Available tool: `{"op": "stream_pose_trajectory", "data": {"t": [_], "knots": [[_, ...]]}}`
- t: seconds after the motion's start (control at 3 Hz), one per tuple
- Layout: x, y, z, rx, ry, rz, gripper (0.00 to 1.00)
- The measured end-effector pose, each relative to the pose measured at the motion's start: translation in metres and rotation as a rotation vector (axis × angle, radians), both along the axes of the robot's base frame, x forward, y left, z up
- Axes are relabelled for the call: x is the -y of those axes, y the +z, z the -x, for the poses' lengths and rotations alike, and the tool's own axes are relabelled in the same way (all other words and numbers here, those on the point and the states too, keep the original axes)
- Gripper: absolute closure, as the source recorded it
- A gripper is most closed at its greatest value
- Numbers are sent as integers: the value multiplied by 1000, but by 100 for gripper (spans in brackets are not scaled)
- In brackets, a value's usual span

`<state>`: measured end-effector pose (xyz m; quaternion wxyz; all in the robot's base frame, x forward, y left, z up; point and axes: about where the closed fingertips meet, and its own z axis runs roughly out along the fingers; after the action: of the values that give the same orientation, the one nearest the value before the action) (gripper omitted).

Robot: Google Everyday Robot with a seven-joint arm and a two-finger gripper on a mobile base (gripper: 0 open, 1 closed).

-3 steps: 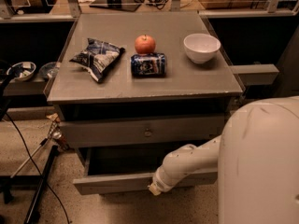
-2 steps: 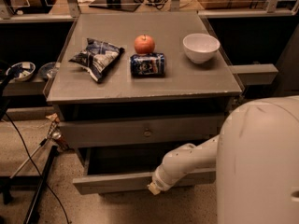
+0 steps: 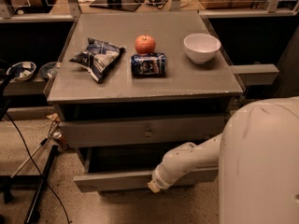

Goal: Close middle drawer

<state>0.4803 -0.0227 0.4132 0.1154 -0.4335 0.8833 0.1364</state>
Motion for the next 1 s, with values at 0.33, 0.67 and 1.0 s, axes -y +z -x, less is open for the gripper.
{"op": "stream_pose_trajectory", "data": {"t": [0.33,0.67,1.0], "knots": [[-3,2,-5,7,0,-5,100],[-9,3,-15,19,-2,-14,100],[-8,5,-15,21,-3,-15,100]]}}
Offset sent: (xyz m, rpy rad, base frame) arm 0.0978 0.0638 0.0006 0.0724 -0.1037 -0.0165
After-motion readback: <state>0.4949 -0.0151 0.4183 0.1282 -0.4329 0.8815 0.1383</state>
